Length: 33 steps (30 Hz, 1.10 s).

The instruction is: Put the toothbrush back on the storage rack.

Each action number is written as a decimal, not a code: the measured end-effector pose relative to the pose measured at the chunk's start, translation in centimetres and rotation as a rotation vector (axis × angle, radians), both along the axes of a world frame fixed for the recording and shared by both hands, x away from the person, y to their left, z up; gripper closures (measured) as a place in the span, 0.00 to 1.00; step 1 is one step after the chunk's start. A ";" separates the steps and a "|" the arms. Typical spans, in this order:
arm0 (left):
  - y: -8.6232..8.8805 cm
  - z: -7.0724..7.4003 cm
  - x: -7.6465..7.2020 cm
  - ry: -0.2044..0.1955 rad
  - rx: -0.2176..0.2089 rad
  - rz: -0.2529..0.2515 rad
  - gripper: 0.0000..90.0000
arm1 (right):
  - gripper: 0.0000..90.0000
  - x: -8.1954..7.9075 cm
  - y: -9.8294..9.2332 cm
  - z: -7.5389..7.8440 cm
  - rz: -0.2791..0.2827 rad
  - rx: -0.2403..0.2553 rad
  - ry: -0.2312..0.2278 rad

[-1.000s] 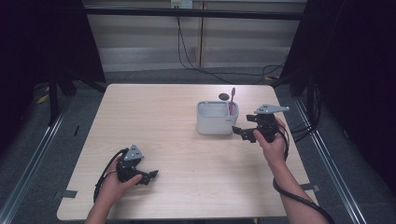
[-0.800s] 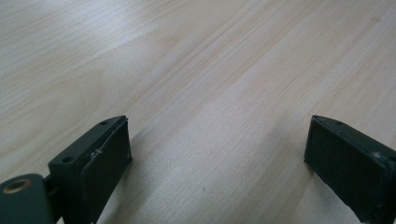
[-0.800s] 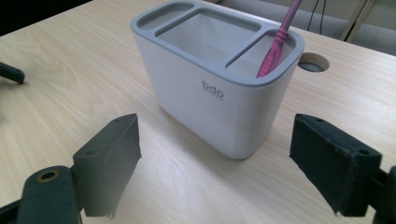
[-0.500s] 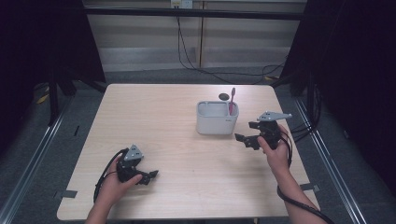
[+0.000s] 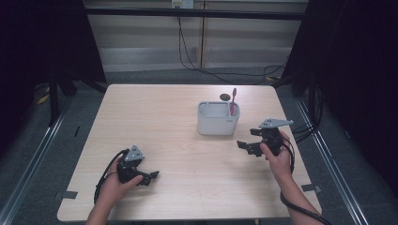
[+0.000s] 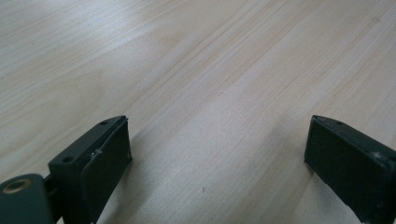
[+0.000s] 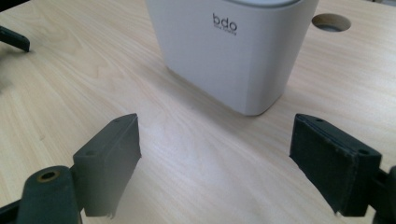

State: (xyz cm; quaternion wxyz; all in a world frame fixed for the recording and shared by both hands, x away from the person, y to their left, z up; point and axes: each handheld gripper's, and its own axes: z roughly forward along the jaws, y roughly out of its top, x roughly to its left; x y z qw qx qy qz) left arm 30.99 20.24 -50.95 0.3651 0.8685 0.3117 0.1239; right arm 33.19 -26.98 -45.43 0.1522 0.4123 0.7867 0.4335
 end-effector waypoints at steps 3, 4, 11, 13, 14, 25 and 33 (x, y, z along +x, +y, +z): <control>0.0 0.0 0.0 0.000 0.003 -0.002 0.07 | 0.17 -0.2 -0.1 -0.4 0.006 -0.009 0.010; 0.0 0.0 0.0 0.000 0.000 0.000 0.07 | 0.18 -0.2 -0.1 -0.5 0.008 -0.007 0.012; 0.0 0.0 0.0 0.000 0.000 0.000 0.07 | 0.18 -0.6 -0.3 -1.3 0.013 -0.013 0.028; 0.0 0.0 0.0 0.000 0.000 0.000 0.07 | 0.18 -0.7 -0.4 -1.5 0.018 -0.022 0.025; 0.0 0.0 0.0 0.000 0.000 0.000 0.07 | 0.19 -0.7 -0.4 -1.5 0.018 -0.021 0.030; 0.0 0.0 0.0 0.000 0.000 0.000 0.07 | 0.19 -1.1 -1.0 -2.9 0.025 -0.048 0.066; 0.0 0.0 0.0 0.000 0.003 -0.002 0.07 | 0.19 -1.3 -1.5 -3.8 0.018 -0.070 0.089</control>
